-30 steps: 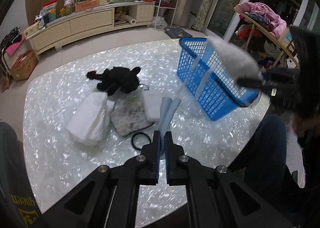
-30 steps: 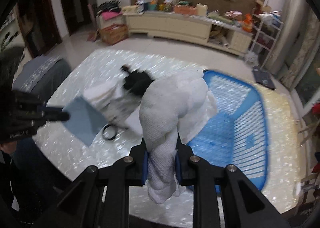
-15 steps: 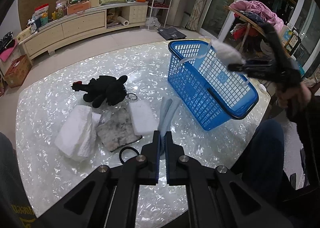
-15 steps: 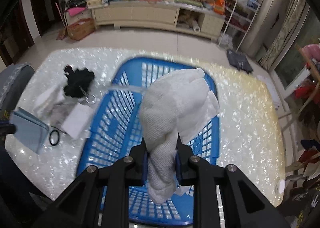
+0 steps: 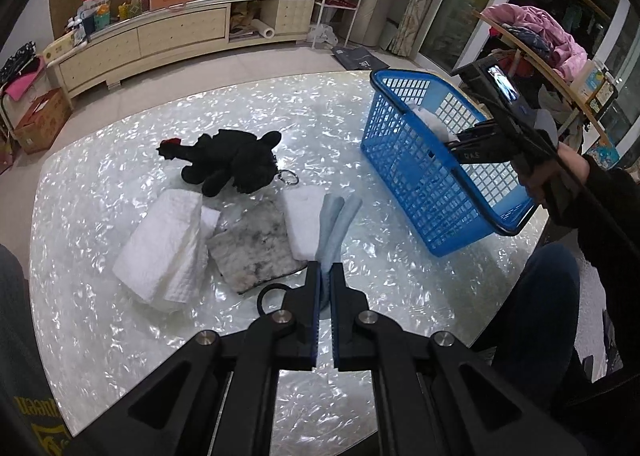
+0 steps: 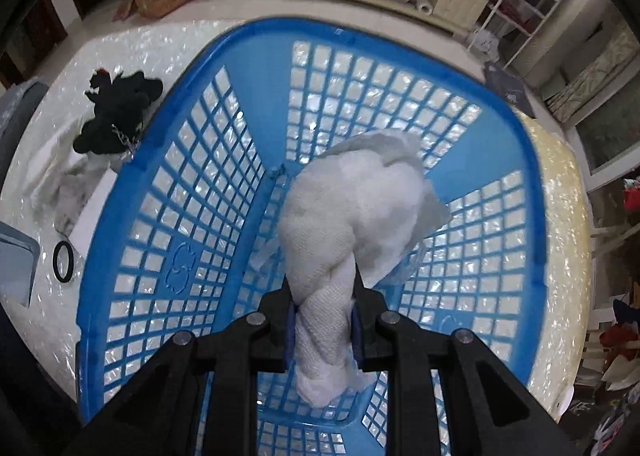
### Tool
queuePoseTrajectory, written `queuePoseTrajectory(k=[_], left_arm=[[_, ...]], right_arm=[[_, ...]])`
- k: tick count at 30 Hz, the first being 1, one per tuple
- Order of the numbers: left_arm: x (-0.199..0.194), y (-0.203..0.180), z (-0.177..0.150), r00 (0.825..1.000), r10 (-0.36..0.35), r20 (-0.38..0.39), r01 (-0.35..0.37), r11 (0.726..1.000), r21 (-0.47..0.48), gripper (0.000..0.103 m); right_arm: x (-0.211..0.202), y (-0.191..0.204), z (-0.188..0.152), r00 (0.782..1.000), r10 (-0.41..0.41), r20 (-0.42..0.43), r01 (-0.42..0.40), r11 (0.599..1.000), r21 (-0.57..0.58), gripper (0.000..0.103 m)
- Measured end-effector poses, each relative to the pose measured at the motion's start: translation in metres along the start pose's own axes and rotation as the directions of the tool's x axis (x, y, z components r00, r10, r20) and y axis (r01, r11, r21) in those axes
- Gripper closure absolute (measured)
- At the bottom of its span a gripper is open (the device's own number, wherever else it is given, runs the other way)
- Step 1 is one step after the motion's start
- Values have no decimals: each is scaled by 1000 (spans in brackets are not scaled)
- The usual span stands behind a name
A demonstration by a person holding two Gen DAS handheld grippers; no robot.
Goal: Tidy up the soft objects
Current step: 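Carry the white quilted pad into the blue basket and open the right tool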
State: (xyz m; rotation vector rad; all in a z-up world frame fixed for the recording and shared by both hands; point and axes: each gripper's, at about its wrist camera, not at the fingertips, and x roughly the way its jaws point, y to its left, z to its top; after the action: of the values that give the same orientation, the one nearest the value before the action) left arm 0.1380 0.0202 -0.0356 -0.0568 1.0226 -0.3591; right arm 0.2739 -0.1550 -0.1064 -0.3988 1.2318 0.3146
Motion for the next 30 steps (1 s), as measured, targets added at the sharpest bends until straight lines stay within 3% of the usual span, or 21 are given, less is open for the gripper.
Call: queuePoseTrajectory(k=[14, 20, 22, 23, 24, 28, 30], left_arm=[[-1, 9, -5, 1000, 5, 2, -5, 1000, -28, 100], [-3, 7, -6, 1000, 5, 7, -5, 1000, -24, 100], [-4, 6, -5, 1000, 5, 9, -5, 1000, -23, 100], [-4, 5, -5, 1000, 6, 9, -6, 1000, -21, 100], [-4, 4, -5, 1000, 7, 10, -7, 1000, -18, 100], [-6, -1, -3, 1000, 9, 13, -9, 1000, -12, 100], [-7, -4, -2, 1000, 10, 15, -10, 1000, -7, 100]], right_arm=[[-10, 21, -20, 998, 20, -65, -27, 995, -101, 82], [-14, 6, -33, 998, 34, -62, -39, 995, -89, 75], [-17, 5, -35, 997, 36, -62, -41, 996, -85, 55], [-18, 2, -34, 998, 35, -58, -40, 996, -82, 38], [-22, 0, -36, 999, 24, -42, -27, 997, -78, 28], [-34, -8, -39, 999, 34, -5, -34, 997, -64, 20], [-48, -10, -45, 999, 17, 33, -16, 998, -55, 4]])
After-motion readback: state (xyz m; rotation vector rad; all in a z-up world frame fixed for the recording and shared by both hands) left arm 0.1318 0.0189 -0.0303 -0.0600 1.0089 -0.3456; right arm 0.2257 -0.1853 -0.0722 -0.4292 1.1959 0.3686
